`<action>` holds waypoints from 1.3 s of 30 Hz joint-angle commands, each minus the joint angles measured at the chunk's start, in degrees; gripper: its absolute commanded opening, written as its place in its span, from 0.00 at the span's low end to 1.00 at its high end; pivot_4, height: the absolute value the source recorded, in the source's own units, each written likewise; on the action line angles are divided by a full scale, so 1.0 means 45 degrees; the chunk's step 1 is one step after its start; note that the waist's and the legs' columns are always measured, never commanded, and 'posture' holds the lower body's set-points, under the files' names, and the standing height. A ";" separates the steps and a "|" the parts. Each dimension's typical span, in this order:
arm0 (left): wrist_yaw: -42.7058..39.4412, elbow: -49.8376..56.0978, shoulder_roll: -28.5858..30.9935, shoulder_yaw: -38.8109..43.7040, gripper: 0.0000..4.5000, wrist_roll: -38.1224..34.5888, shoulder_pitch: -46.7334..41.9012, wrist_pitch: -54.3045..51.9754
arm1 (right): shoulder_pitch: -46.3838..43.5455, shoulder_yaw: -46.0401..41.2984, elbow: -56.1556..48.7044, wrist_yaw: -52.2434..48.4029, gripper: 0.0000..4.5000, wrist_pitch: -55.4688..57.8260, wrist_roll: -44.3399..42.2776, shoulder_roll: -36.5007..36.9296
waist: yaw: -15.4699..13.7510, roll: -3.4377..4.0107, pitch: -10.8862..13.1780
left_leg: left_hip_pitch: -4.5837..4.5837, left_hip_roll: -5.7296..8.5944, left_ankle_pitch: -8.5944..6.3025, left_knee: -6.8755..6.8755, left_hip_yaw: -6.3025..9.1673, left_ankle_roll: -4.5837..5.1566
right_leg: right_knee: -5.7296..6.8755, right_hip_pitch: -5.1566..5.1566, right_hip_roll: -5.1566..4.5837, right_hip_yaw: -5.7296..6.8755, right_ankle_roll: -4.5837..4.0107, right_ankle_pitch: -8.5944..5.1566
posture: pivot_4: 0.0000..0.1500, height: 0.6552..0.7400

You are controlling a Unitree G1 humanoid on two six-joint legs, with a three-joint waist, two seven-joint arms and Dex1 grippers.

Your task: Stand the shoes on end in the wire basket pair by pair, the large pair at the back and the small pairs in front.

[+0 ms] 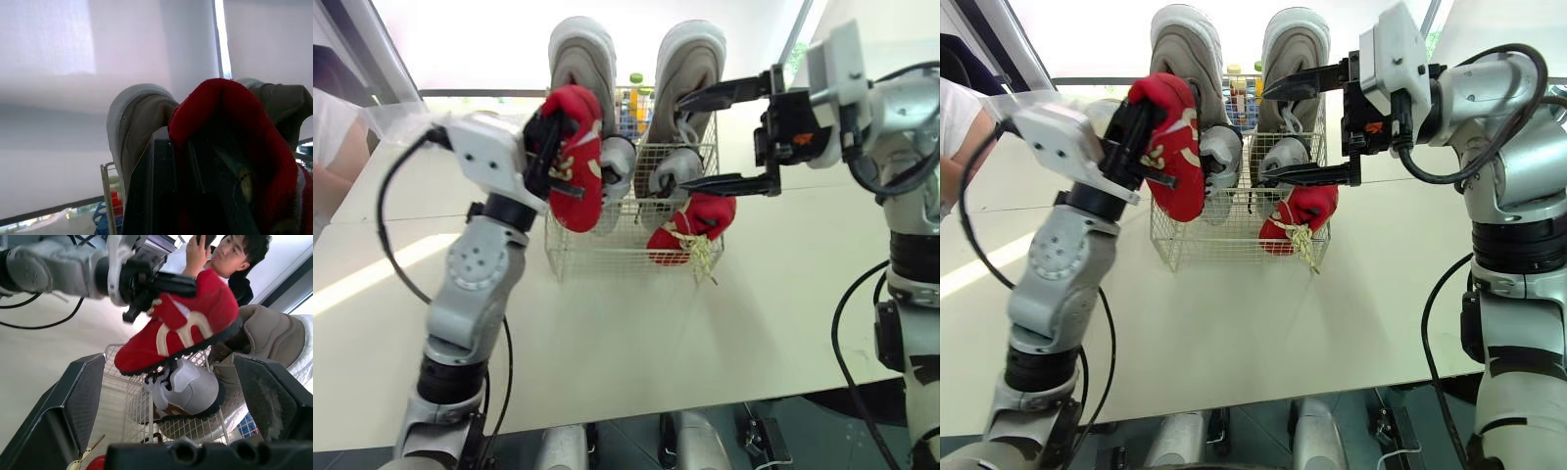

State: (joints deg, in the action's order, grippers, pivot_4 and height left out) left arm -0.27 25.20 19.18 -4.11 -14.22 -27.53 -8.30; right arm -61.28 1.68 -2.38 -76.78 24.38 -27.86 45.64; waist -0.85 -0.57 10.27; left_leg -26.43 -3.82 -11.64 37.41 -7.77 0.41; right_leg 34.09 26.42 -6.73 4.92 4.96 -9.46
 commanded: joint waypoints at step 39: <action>0.0606 -0.2773 -0.3104 -0.0778 0.70 0.5698 0.5465 0.5791 | -0.0429 -0.0162 -0.0916 0.0162 1.00 0.0547 0.0003 0.0378 | 0.0017 0.0033 -0.0036 | -0.0007 -0.0020 -0.0058 0.0077 0.0017 0.0018 | 0.0015 -0.0008 -0.0019 0.0012 -0.0010 -0.0006 | 1.00 1.00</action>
State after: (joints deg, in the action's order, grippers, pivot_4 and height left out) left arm 2.76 11.87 4.74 -8.46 10.71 -3.84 18.65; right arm -62.57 1.95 -5.22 -76.74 27.80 -28.10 47.11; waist -0.78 -0.43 10.10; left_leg -26.47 -3.91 -11.91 37.78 -7.69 0.49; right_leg 34.15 26.36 -6.81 4.98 4.91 -9.48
